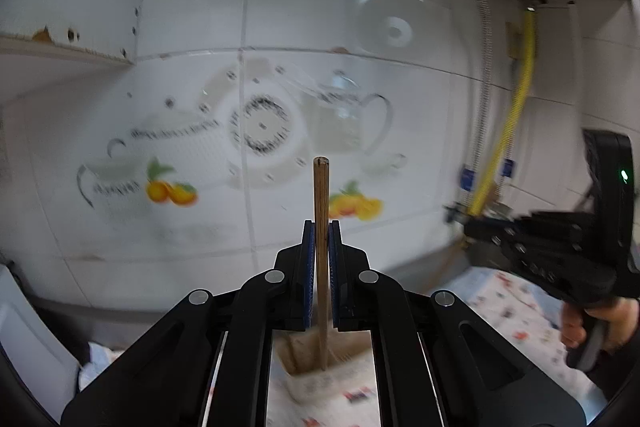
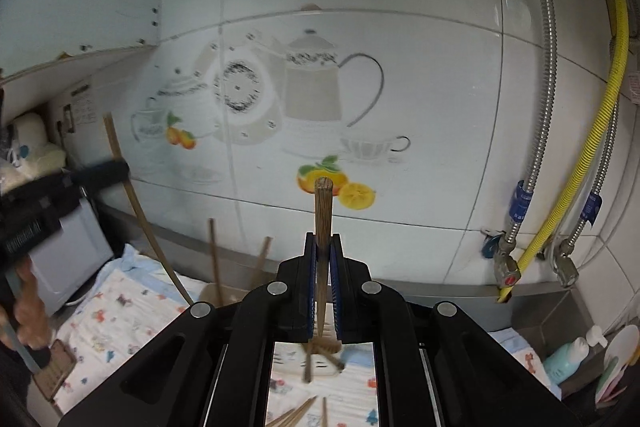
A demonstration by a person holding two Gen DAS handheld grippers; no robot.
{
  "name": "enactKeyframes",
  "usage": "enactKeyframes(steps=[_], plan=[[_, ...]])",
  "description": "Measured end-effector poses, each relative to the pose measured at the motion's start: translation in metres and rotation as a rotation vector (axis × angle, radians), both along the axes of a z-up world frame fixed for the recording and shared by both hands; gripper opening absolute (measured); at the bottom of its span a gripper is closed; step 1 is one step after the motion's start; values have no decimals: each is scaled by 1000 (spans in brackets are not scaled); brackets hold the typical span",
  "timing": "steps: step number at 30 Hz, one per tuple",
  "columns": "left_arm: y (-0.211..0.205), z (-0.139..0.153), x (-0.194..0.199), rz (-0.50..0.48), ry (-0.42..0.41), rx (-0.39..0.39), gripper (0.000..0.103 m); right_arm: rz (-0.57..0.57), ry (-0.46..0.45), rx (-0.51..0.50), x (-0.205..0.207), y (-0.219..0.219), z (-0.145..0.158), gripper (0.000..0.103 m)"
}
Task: Organize utensils
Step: 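Lift both held chopsticks up over the beige holder, then lower both chopsticks into the holder slots and open both tools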
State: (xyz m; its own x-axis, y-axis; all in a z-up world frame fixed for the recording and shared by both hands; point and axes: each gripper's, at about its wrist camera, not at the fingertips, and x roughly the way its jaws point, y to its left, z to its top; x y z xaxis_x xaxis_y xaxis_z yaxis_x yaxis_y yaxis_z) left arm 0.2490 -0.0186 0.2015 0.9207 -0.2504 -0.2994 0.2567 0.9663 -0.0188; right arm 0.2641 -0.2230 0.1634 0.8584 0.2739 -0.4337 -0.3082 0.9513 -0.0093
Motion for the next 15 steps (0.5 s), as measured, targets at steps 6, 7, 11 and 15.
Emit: enactKeyframes(steps=[6,7,11,15], plan=[[2,-17,27,41,29,2,5,-11,48,-8,21,-4,-23,7],[2,-25,32,54,44,7,5,-13,57,-12,24,-5,-29,7],[5,-48,46,66,105,5,5,-11,83,-14,29,-6,-41,7],[8,-69,55,67,159,4,5,-8,109,-9,31,-7,-51,7]])
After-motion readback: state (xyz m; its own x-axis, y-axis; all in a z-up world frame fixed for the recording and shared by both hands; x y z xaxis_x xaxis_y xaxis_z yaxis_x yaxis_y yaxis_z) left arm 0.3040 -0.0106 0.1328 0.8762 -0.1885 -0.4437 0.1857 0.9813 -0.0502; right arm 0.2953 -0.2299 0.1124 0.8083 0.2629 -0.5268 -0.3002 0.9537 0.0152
